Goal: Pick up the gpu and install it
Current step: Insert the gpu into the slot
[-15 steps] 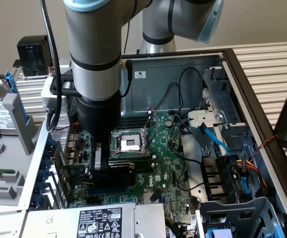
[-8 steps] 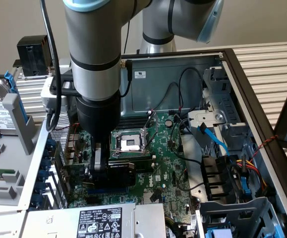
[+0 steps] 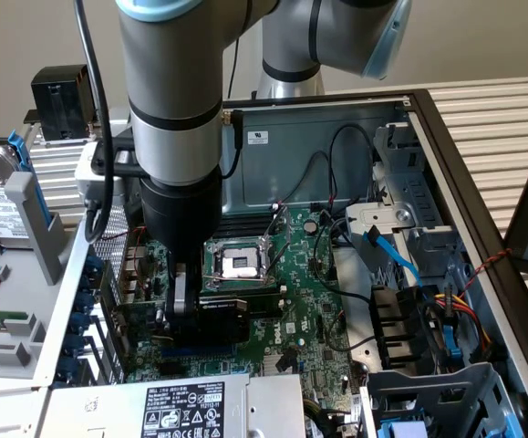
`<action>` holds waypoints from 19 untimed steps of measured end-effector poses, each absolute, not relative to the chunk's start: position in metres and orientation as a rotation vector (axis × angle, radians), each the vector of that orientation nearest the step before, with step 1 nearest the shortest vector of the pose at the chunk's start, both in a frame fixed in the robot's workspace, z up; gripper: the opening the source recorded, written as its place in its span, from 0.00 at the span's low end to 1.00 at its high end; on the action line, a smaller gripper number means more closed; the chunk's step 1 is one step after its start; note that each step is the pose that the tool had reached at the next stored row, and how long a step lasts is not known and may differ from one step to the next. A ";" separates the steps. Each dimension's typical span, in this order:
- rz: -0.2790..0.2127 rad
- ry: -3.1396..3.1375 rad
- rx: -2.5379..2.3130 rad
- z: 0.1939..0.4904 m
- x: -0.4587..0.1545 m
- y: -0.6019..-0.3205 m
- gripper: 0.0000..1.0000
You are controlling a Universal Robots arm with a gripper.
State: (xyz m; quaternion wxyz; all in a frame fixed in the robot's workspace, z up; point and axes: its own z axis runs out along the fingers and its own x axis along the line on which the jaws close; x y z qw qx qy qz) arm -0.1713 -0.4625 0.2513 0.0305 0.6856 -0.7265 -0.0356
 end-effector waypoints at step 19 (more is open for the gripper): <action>-0.104 -2.229 2.119 0.251 -0.171 -0.462 0.27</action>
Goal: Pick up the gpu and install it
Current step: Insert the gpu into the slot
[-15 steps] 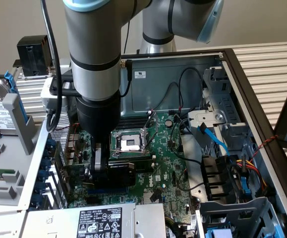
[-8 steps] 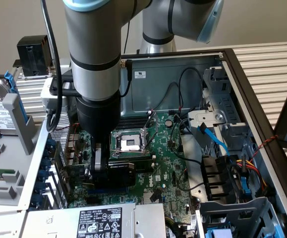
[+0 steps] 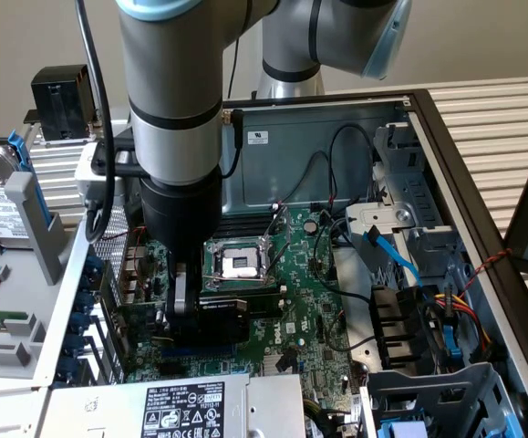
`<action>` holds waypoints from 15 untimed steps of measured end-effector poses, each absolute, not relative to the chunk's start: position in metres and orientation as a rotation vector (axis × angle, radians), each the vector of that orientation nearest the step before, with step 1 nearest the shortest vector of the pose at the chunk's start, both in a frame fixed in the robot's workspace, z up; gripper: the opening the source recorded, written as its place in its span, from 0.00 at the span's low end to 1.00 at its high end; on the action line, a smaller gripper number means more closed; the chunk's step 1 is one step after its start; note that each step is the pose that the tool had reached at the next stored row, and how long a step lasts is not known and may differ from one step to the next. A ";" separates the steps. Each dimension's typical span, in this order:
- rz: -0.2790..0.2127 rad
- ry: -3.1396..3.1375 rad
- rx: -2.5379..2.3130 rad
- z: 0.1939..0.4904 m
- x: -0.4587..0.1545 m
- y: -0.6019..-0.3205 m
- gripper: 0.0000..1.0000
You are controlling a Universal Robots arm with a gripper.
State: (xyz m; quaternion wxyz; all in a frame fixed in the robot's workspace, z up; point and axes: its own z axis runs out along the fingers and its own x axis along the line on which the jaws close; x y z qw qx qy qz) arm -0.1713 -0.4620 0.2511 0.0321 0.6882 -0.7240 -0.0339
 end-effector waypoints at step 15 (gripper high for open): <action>-0.103 -2.226 2.121 0.251 -0.170 -0.462 0.27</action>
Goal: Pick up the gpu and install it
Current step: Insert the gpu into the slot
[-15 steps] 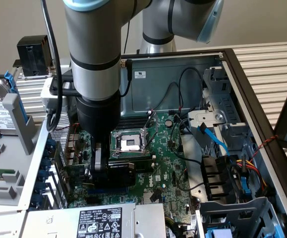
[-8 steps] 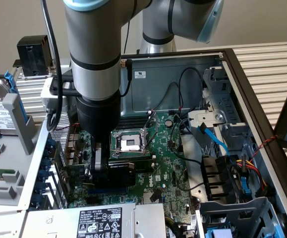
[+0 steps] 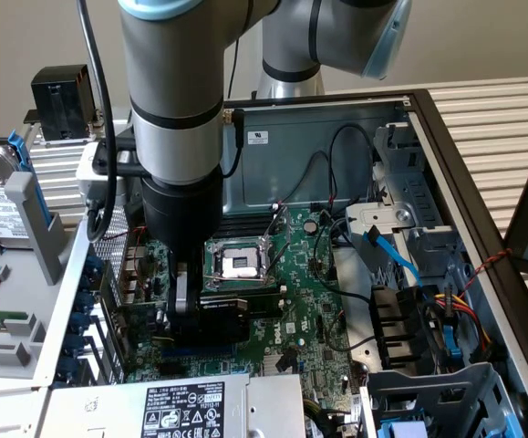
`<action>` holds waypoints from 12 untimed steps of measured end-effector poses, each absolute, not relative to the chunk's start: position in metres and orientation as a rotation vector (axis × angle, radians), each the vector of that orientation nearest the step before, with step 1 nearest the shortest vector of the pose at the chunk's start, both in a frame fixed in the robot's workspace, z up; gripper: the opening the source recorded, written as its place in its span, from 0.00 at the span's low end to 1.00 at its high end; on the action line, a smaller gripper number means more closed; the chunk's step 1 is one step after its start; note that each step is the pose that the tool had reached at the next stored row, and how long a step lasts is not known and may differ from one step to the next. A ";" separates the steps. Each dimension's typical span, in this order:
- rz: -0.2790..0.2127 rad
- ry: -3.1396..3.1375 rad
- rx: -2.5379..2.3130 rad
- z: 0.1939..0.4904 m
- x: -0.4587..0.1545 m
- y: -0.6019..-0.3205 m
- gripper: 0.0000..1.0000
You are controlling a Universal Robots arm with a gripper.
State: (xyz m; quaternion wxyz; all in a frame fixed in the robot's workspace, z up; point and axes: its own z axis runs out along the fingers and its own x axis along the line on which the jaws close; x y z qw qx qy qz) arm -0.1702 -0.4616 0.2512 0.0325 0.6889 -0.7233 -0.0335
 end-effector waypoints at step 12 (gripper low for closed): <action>-0.102 -2.226 2.120 0.251 -0.171 -0.462 0.27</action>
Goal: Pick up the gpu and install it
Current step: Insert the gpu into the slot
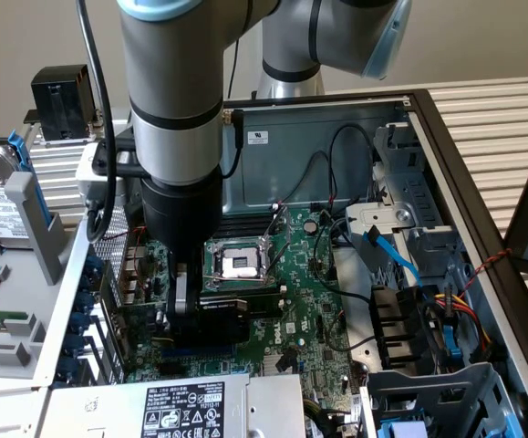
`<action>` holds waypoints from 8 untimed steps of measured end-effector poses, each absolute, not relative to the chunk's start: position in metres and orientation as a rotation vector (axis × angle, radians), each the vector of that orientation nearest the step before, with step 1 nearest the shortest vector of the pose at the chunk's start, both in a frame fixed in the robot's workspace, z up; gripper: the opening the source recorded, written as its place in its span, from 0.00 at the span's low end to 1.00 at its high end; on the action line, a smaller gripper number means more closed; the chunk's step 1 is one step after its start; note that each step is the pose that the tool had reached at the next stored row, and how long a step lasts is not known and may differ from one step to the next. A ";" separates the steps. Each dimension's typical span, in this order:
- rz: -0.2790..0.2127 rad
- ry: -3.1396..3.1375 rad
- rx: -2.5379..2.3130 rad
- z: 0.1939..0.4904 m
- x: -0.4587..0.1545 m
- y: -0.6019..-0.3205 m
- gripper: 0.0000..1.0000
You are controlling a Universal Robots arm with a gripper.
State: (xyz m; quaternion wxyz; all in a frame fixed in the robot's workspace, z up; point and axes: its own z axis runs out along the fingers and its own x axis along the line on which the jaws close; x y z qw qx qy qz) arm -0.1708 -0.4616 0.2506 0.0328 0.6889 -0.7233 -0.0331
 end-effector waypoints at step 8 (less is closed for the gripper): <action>-0.102 -2.226 2.120 0.250 -0.171 -0.462 0.27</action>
